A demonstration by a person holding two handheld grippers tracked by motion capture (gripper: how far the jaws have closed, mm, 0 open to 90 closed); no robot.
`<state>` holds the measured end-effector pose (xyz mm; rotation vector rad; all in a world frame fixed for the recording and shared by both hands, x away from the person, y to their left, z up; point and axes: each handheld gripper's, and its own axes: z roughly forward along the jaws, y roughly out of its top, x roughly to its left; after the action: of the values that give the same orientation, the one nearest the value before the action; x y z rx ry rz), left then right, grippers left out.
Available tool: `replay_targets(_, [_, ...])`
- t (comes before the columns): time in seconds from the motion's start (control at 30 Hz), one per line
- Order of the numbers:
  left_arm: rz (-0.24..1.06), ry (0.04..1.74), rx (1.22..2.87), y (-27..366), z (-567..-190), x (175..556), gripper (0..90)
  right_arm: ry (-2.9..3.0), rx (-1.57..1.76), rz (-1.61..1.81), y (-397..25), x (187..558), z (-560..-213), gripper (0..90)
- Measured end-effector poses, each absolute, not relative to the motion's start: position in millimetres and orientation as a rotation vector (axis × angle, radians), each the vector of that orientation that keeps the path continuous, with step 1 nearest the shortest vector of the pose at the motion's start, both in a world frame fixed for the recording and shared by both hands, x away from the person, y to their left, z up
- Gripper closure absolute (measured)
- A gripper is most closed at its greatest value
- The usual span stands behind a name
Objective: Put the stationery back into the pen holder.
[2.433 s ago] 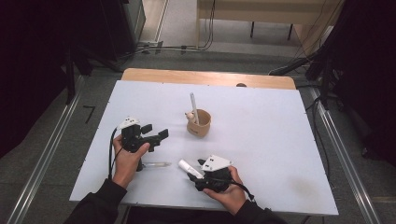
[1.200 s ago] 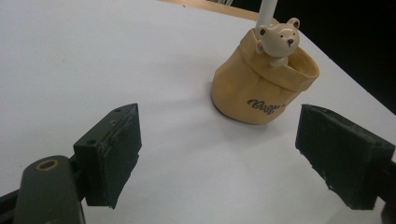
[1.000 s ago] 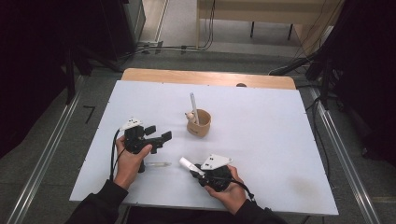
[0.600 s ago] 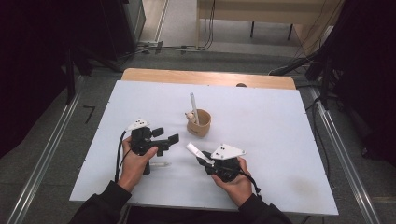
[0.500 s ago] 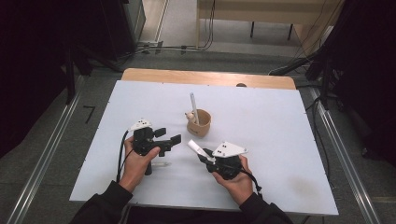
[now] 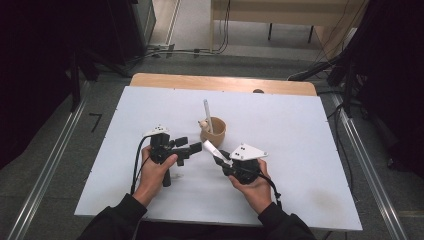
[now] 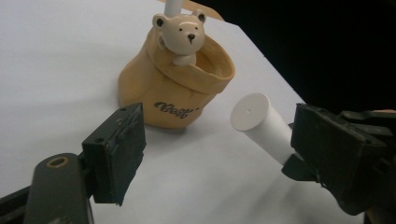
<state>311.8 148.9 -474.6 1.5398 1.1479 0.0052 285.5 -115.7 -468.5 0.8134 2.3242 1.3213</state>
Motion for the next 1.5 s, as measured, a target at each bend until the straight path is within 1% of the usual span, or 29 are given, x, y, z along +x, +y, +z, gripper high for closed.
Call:
replay_targets(0.33, [-0.075, 1.138, 1.523, 130, -477, 318, 21.9, 2.318, 0.803, 1.329, -108, 290, -469, 69.0])
replay_targets(0.47, [-0.081, 1.142, 1.518, 125, -478, 321, 23.0, 2.317, 0.799, 1.330, -105, 291, -470, 69.0])
replay_targets(0.67, [-0.116, 1.143, 1.492, 123, -479, 324, 28.2, 2.308, 0.805, 1.337, -101, 293, -470, 69.0])
replay_targets(0.87, [-0.153, 1.147, 1.474, 122, -480, 326, 31.4, 2.300, 0.809, 1.342, -99, 295, -470, 68.9])
replay_targets(1.0, [-0.173, 1.143, 1.459, 122, -481, 327, 38.3, 2.296, 0.806, 1.344, -98, 295, -470, 68.9])
replay_targets(1.17, [-0.184, 1.146, 1.444, 124, -481, 328, 43.4, 2.281, 0.808, 1.352, -99, 294, -469, 68.9])
replay_targets(1.33, [-0.258, 1.147, 1.433, 121, -484, 329, 44.5, 2.271, 0.794, 1.354, -98, 294, -468, 68.9])
replay_targets(1.4, [-0.252, 1.143, 1.435, 120, -484, 329, 47.4, 2.274, 0.790, 1.347, -97, 293, -468, 68.9])
replay_targets(1.5, [-0.252, 1.151, 1.421, 122, -483, 329, 49.2, 2.268, 0.786, 1.348, -97, 293, -467, 68.9])
